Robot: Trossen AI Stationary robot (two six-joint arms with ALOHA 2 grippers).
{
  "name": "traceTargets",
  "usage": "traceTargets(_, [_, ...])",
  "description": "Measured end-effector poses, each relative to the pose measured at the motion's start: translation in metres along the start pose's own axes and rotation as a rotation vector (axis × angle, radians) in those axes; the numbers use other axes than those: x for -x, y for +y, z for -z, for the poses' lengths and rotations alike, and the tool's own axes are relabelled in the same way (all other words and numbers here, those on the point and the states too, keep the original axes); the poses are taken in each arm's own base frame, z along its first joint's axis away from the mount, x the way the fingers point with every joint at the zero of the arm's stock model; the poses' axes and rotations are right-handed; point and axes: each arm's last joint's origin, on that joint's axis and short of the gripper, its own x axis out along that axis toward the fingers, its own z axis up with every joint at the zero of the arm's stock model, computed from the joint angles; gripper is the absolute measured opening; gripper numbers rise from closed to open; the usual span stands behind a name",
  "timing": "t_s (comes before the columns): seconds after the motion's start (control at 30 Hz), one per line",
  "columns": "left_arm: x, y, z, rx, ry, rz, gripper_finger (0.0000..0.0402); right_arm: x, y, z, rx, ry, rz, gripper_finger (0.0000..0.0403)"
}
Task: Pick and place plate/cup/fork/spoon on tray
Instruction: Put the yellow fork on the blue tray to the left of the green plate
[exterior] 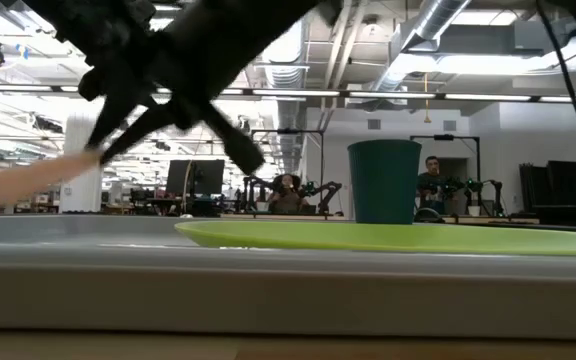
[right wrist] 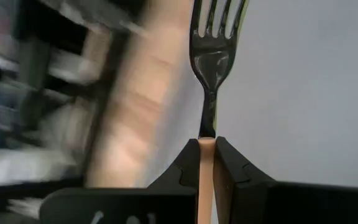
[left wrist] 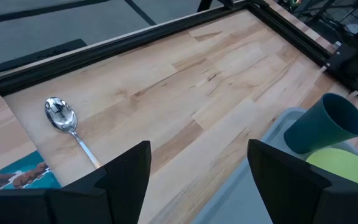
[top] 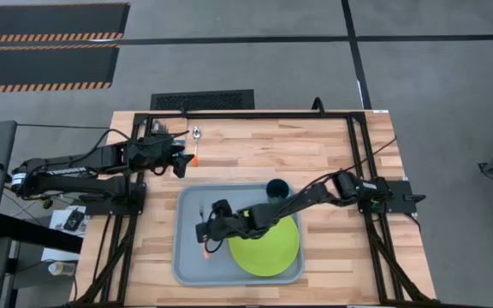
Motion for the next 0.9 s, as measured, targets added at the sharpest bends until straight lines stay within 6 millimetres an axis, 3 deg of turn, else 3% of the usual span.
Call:
traceTargets(0.07, [0.0, 0.0, 0.0, 0.0, -0.001, 0.0, 0.0254, -0.009, 0.003, 0.001, 0.014, 0.035, 0.002, 0.0027])
traceTargets(0.2, [0.0, 0.0, 0.0, -0.003, 0.001, -0.001, 0.0254, 0.002, 0.016, -0.004, 0.05, 0.048, 0.103, 0.0027])
traceTargets(0.43, [0.0, 0.0, 0.0, -0.004, 0.002, -0.002, 0.0254, 0.008, 0.011, -0.004, 0.038, 0.036, 0.213, 0.0027])
traceTargets(0.6, [0.0, 0.0, 0.0, -0.004, 0.002, -0.001, 0.0254, 0.001, -0.002, 0.007, -0.001, 0.067, 0.283, 0.0027])
traceTargets(0.9, [0.0, 0.0, 0.0, -0.009, 0.002, -0.002, 0.0254, 0.003, 0.0, 0.008, -0.012, 0.063, 0.284, 0.0027])
